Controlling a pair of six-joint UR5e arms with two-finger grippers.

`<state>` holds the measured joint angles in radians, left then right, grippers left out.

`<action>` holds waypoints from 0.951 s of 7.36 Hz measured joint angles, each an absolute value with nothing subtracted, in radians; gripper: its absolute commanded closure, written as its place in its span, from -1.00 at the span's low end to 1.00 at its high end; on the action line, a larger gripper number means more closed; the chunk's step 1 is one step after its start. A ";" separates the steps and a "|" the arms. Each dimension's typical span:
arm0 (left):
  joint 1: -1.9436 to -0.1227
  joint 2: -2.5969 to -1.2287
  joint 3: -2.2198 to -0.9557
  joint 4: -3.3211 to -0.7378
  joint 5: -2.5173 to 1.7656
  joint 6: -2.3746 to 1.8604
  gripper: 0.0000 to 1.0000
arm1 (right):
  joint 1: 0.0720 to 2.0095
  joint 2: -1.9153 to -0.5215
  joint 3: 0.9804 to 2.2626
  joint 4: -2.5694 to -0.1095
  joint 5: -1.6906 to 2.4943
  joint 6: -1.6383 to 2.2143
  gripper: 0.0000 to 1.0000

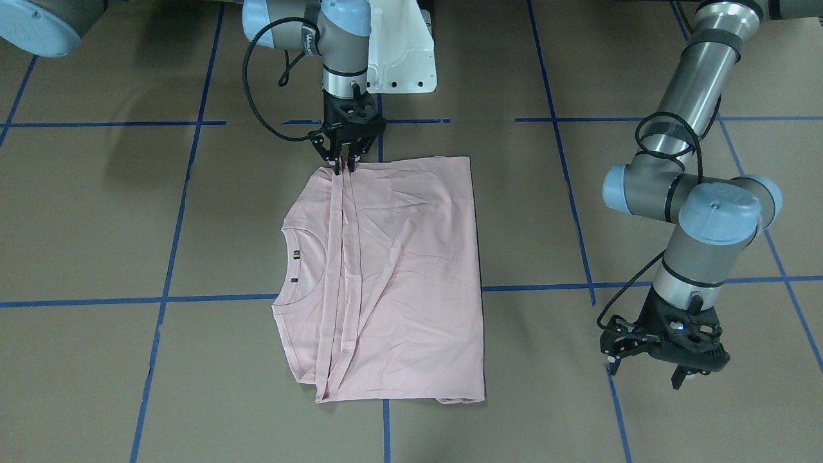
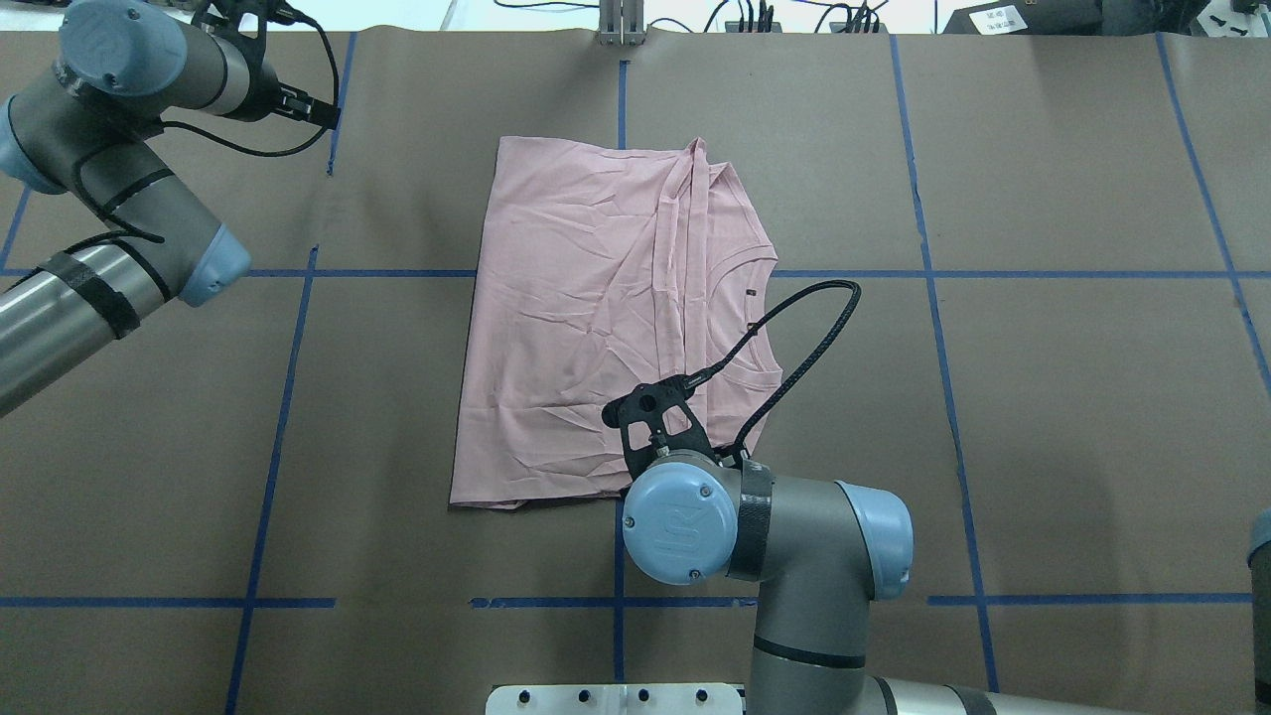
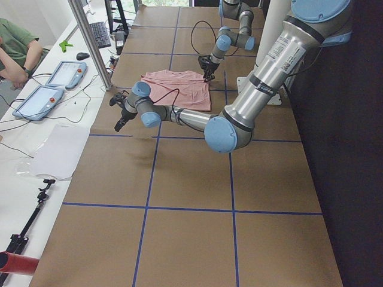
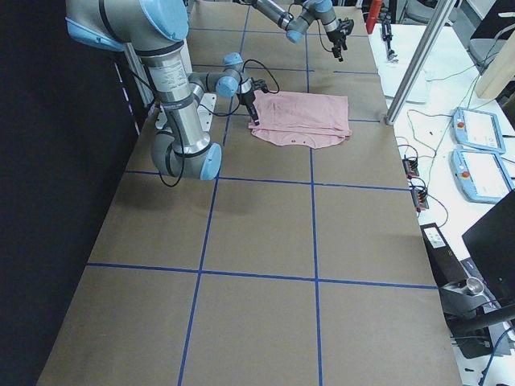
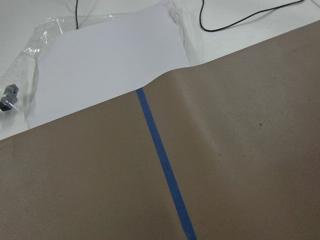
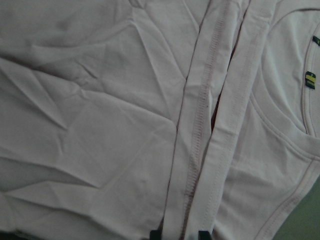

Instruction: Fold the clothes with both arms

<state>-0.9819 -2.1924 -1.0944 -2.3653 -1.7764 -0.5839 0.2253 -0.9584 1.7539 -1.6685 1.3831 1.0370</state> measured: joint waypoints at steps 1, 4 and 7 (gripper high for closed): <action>-0.982 -2.188 -1.100 -2.365 -1.776 -0.585 -1.00 | 0.222 -0.956 1.754 -1.674 1.378 1.031 0.31; -0.982 -2.176 -1.111 -2.365 -1.776 -0.586 -1.00 | 0.210 -0.950 1.753 -1.677 1.370 1.027 0.31; -0.982 -2.175 -1.112 -2.364 -1.776 -0.586 -1.00 | 0.199 -0.949 1.744 -1.676 1.349 1.028 0.86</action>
